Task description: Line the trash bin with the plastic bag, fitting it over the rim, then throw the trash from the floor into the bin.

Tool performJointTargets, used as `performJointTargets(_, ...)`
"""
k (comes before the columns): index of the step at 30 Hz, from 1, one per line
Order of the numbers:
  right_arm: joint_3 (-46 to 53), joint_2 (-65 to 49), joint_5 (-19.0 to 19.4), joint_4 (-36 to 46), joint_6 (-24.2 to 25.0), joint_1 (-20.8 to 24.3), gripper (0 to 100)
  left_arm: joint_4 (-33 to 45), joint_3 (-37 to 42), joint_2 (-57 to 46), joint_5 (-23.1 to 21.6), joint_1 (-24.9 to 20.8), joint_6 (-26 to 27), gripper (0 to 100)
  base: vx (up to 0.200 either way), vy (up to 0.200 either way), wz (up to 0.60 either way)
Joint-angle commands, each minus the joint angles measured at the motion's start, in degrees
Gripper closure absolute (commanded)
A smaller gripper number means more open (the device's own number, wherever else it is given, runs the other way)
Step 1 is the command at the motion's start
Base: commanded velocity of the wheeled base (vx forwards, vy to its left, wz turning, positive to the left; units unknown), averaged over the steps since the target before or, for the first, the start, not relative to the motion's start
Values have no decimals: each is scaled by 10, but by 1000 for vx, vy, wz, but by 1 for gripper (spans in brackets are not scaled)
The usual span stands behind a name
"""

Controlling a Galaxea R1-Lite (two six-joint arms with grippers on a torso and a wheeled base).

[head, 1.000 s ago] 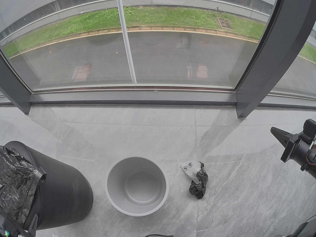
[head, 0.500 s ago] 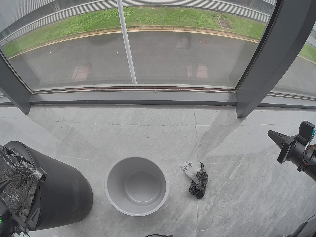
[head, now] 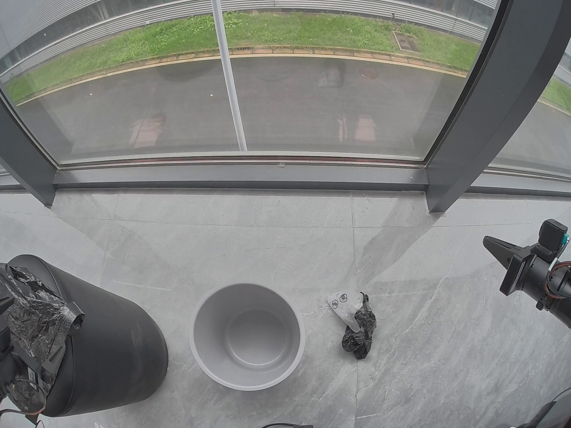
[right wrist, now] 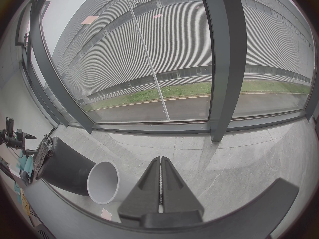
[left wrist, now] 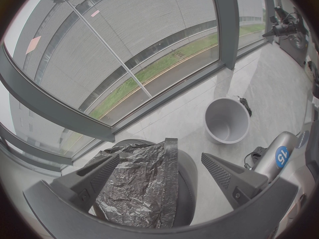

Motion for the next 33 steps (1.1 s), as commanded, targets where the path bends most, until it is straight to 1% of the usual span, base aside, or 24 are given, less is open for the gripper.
performJointTargets(1, -1, -5, 0, 0, 1, -6, 100, 0, -14, 51, 10, 24, 2, 0, 0, 0, 0)
performJointTargets(4, -1, -5, 0, 0, 2, -6, 100, -5, -15, 75, 17, 29, -2, 0, 0, 0, 0)
performJointTargets(6, -1, -4, 0, 0, 3, -6, 100, -26, -12, 91, 17, 36, -9, 0, 0, 0, 0)
performJointTargets(7, -1, -3, 0, 0, 3, -6, 100, -44, -8, 94, 12, 38, -21, 0, 0, 0, 0)
performJointTargets(11, -1, -4, 0, 0, 3, -7, 100, -55, -9, 97, 5, 35, -37, 0, 0, 0, 0)
performJointTargets(15, -1, -4, 0, 0, 2, -7, 100, -52, 1, 104, 8, 36, -33, 0, 0, 0, 0)
performJointTargets(17, 0, -4, 0, 0, 2, -7, 100, -58, 15, 116, 12, 36, -22, 0, 0, 0, 0)
performJointTargets(22, 0, -4, 0, 0, 2, -7, 100, -61, 12, 143, 20, 38, -16, 0, 0, 0, 0)
performJointTargets(29, 0, -4, 0, 0, 3, -7, 100, -122, 18, 179, 25, 39, -17, 0, 0, 0, 0)
performJointTargets(33, 0, -3, 0, 0, 4, -7, 100, -125, 23, 186, 25, 38, -17, 0, 0, 0, 0)
